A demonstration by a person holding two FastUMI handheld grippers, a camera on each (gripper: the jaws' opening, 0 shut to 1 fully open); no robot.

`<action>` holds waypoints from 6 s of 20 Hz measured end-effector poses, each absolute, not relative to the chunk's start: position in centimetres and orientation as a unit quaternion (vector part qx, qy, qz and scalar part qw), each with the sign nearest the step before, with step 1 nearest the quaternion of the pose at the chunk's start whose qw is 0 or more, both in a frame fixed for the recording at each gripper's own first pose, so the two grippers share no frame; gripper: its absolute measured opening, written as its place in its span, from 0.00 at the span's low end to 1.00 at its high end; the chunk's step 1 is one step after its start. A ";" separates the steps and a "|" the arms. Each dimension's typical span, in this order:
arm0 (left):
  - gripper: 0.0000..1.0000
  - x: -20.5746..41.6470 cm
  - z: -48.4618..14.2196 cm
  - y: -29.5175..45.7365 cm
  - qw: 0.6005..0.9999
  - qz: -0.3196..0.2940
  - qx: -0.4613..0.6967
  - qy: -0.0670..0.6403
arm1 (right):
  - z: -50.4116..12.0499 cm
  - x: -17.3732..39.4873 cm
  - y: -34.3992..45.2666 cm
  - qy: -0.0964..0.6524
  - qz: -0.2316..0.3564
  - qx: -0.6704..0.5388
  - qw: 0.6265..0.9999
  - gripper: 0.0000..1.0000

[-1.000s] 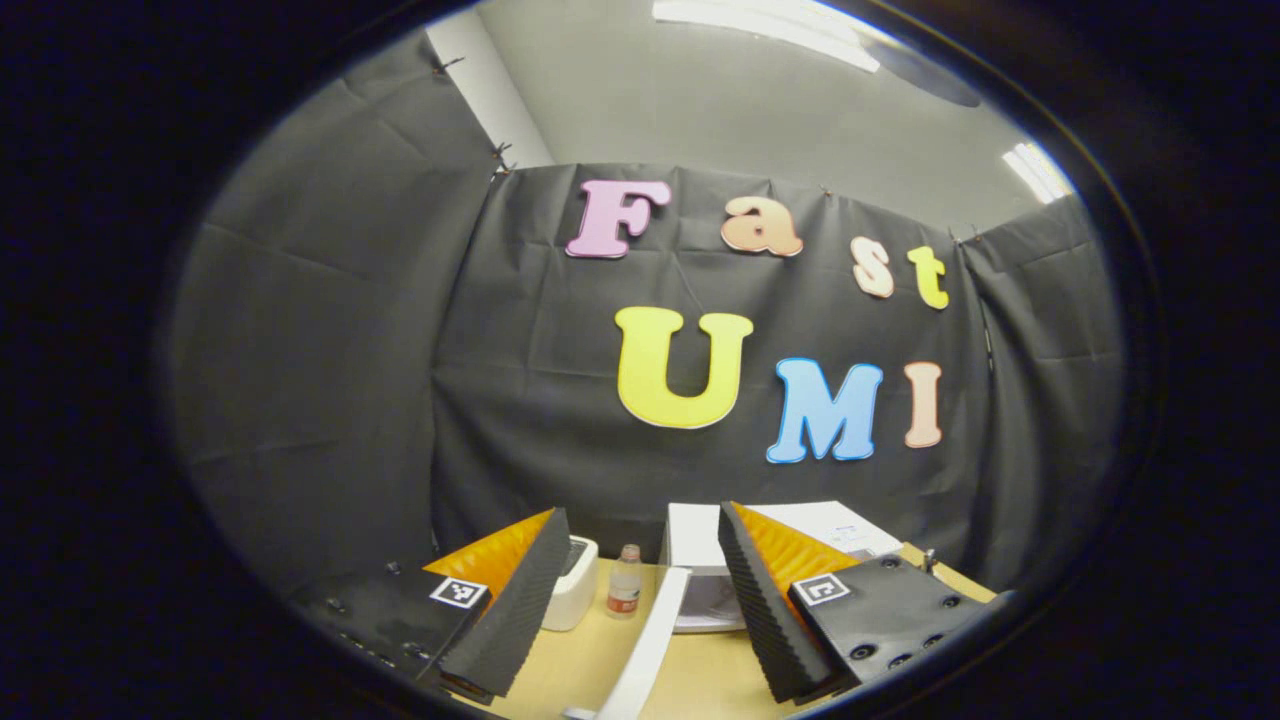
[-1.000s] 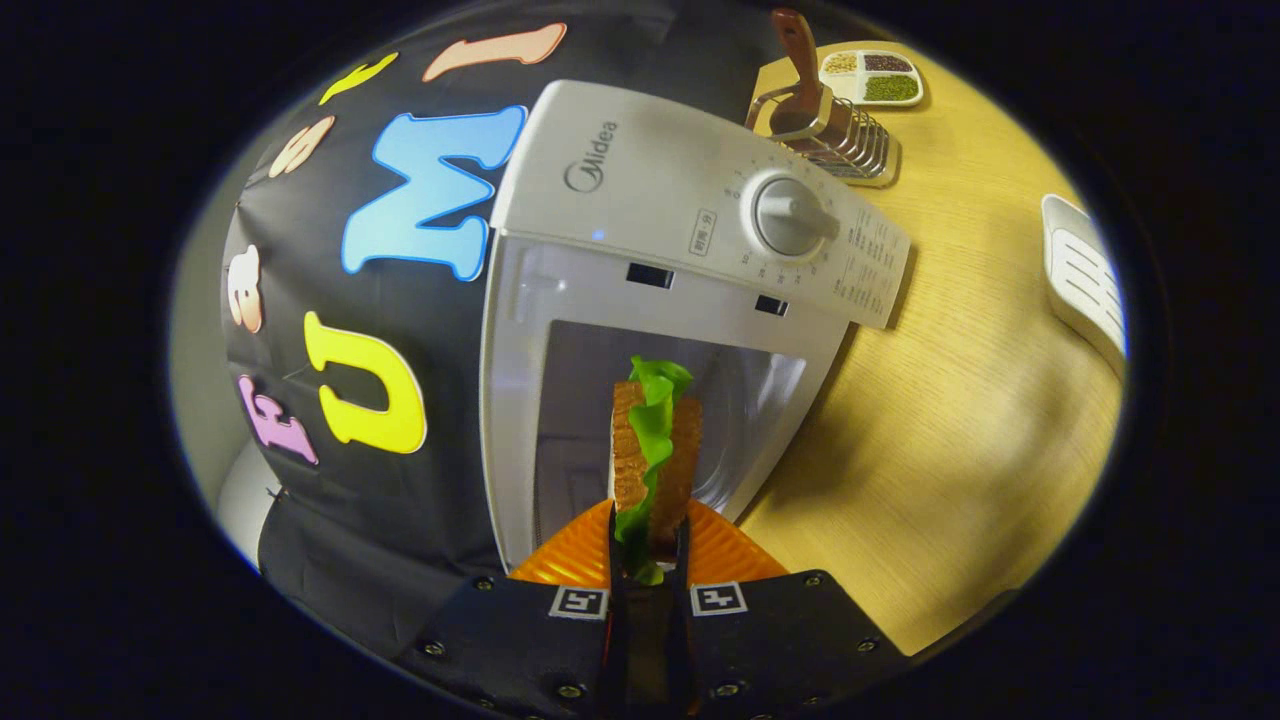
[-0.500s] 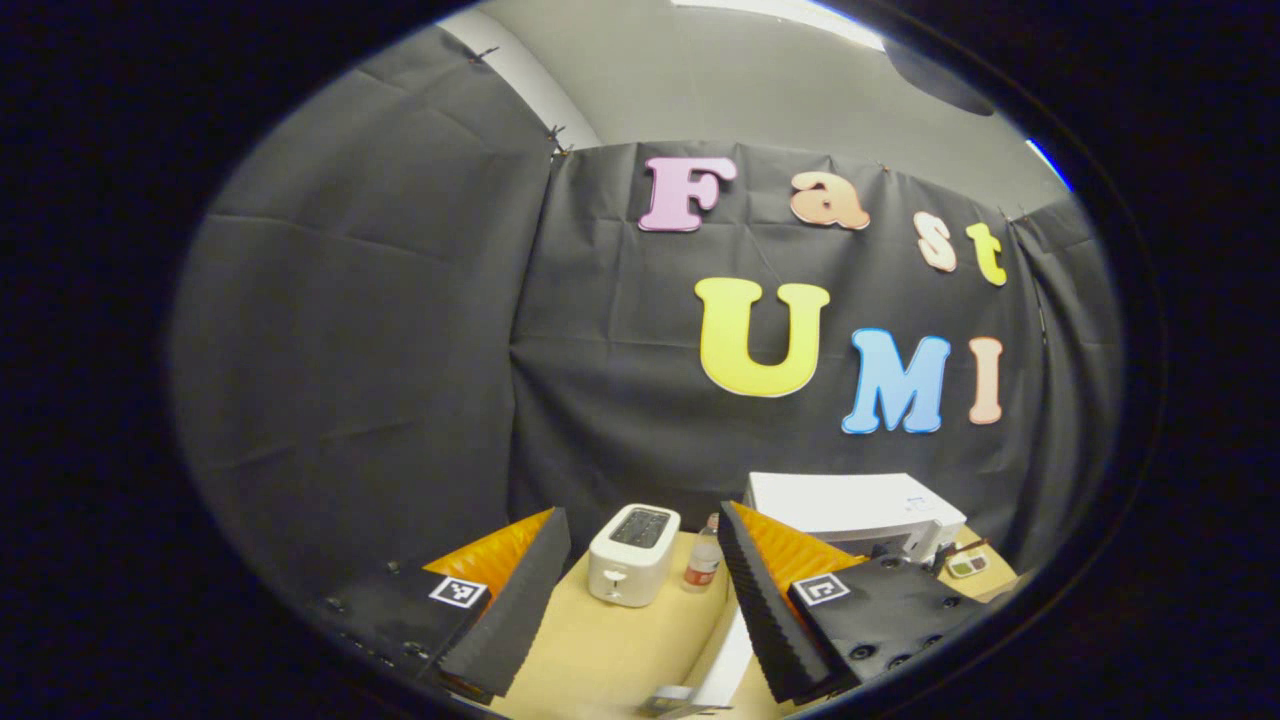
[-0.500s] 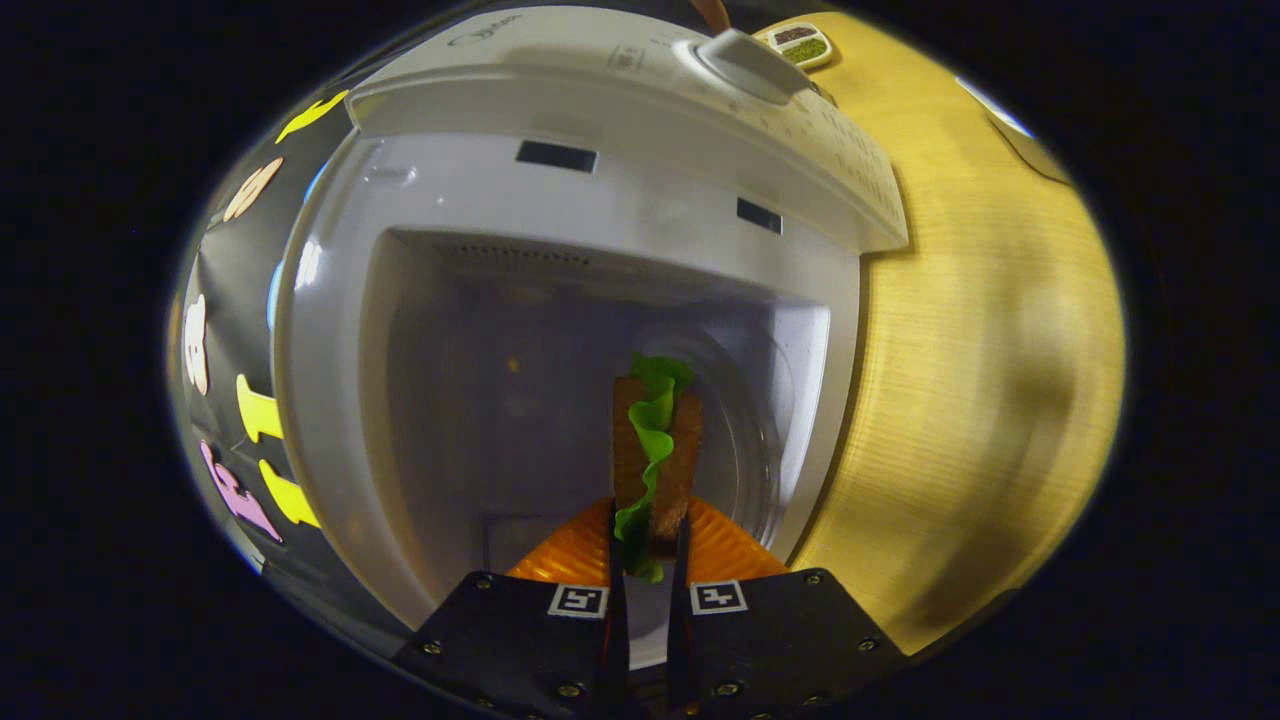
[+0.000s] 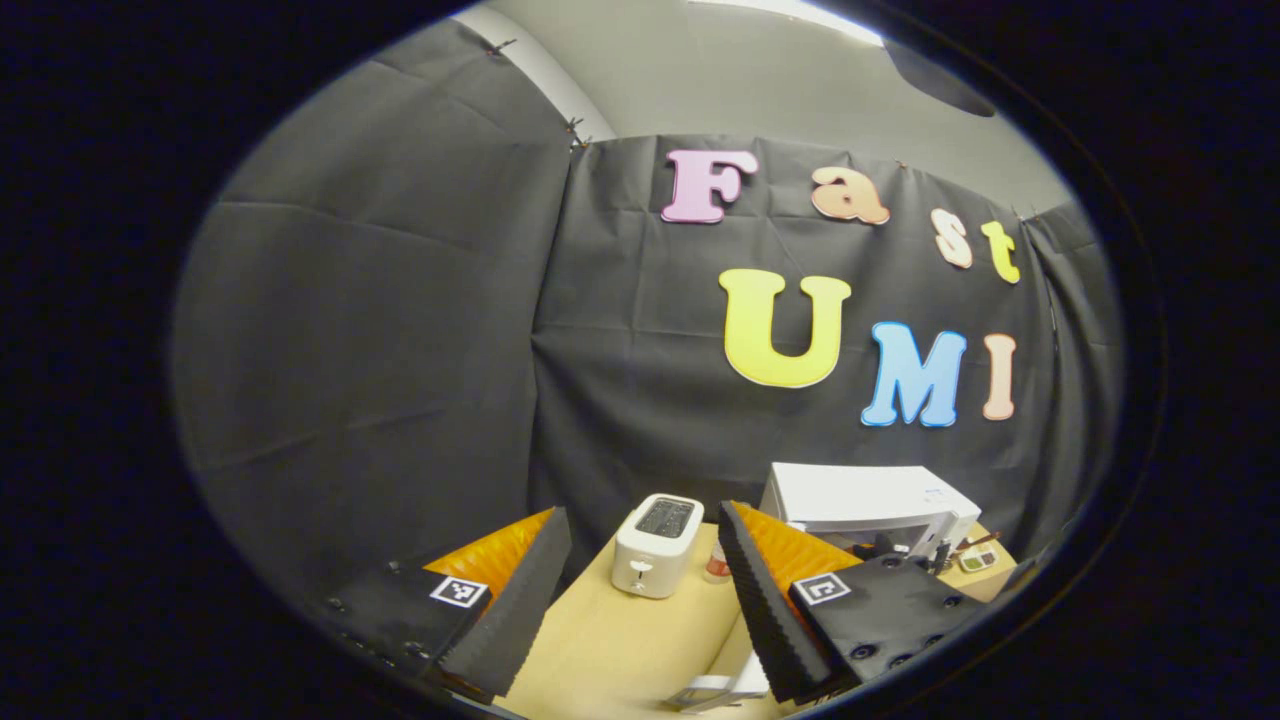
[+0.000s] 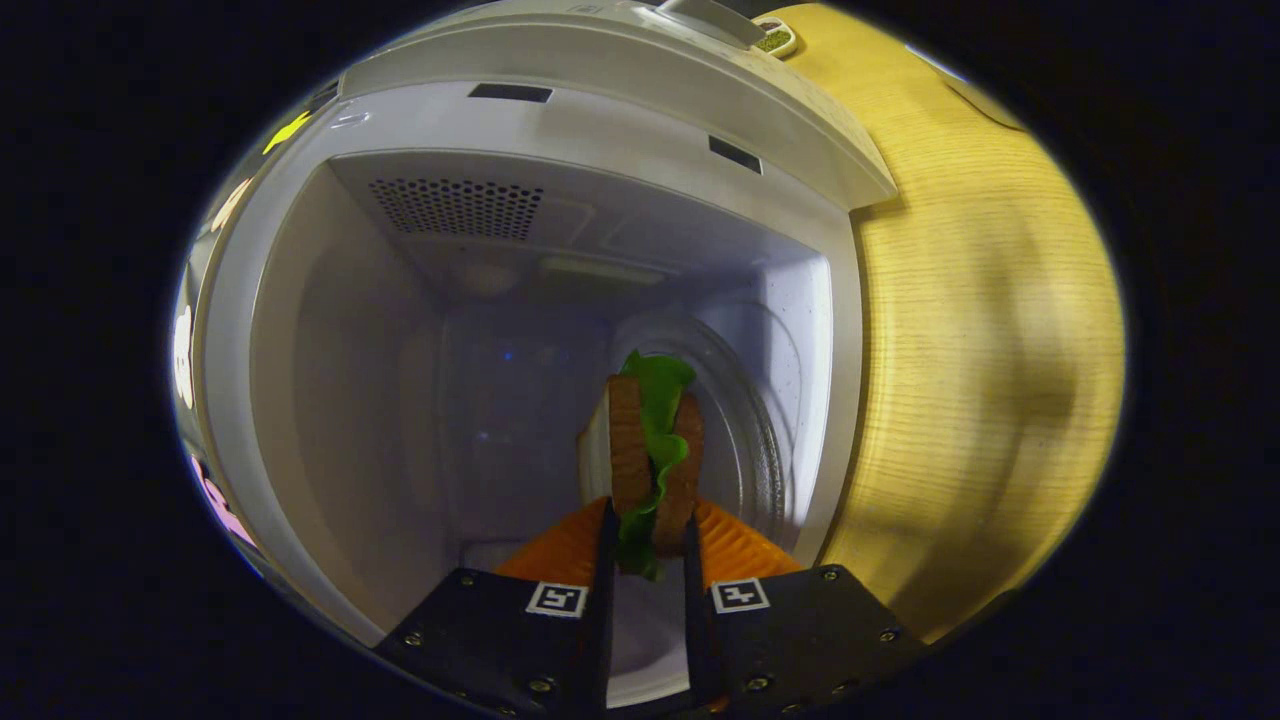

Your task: Open the microwave oven with the left hand, put the food in, and close the microwave oven.

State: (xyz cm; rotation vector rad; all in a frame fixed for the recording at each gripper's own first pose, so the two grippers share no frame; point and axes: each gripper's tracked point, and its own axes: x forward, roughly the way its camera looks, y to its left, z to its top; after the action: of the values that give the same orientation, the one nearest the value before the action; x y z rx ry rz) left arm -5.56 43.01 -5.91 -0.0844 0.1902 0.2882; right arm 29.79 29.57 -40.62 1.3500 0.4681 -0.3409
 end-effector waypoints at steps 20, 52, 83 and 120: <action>0.95 0.4 -3.8 28.7 0.997 -0.034 -0.064 0.040 | -23.0 13.1 23.0 0.171 0.026 0.120 0.977 0.98; 0.96 -1.6 -7.3 24.4 0.996 -0.047 -0.049 0.061 | -3.9 2.3 17.4 0.026 0.027 0.021 0.999 0.98; 0.07 -11.1 -26.3 34.5 0.958 -0.002 -0.051 0.281 | -2.9 3.4 17.0 0.011 0.043 0.014 0.999 0.98; 0.07 4.2 -27.8 7.1 0.956 -0.091 -0.074 0.269 | -4.4 15.9 10.2 0.053 0.128 0.012 0.990 0.98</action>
State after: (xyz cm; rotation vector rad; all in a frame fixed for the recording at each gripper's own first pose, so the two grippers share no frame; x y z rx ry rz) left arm 4.22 7.15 -27.81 -0.1502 0.5464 -0.1850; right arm 15.89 10.19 -4.36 0.0247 0.1059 0.2561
